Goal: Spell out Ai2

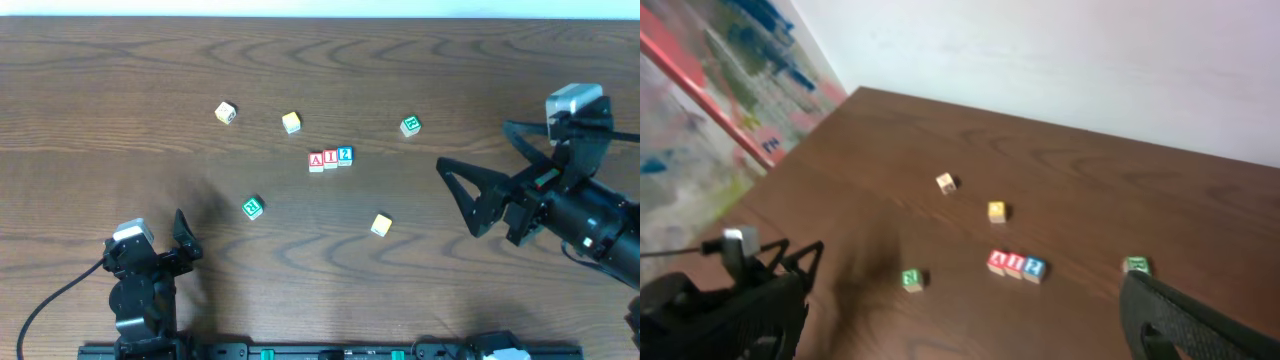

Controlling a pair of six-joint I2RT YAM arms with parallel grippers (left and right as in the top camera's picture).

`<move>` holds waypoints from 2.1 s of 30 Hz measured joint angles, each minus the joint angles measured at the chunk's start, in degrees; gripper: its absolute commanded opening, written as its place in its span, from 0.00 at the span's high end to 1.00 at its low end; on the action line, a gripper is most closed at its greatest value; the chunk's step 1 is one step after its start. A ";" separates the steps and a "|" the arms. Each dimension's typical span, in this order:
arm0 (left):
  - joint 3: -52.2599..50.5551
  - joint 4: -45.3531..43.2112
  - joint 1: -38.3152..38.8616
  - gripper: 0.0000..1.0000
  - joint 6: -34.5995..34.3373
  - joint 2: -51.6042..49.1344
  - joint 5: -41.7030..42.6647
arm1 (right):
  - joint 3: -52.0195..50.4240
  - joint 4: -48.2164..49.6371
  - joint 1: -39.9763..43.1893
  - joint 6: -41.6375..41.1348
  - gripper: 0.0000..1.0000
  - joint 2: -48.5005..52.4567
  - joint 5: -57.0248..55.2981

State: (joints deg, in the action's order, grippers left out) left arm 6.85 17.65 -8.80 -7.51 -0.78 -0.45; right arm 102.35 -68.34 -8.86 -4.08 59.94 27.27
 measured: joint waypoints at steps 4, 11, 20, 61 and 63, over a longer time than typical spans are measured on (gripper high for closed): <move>0.00 0.00 0.00 0.05 0.00 0.00 0.00 | -2.08 -3.26 0.33 7.21 0.01 -1.09 -5.51; -0.07 -0.22 0.00 0.05 0.00 0.04 -0.02 | -24.15 8.26 3.65 19.45 0.01 -17.51 -9.05; -0.09 -0.31 0.00 0.05 0.00 0.11 -0.02 | -61.11 21.46 5.11 23.78 0.01 -42.23 -9.79; -0.09 -0.31 0.00 0.05 -0.02 0.15 -0.02 | -91.47 22.58 7.67 24.22 0.01 -59.12 -10.58; -0.09 -0.31 0.00 0.05 -0.02 0.15 -0.02 | -91.47 22.58 7.67 24.22 0.01 -59.12 -10.58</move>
State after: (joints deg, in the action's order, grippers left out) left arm 6.76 17.34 -8.80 -7.53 -0.62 -0.47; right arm 10.87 -45.76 -1.19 20.14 0.82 16.69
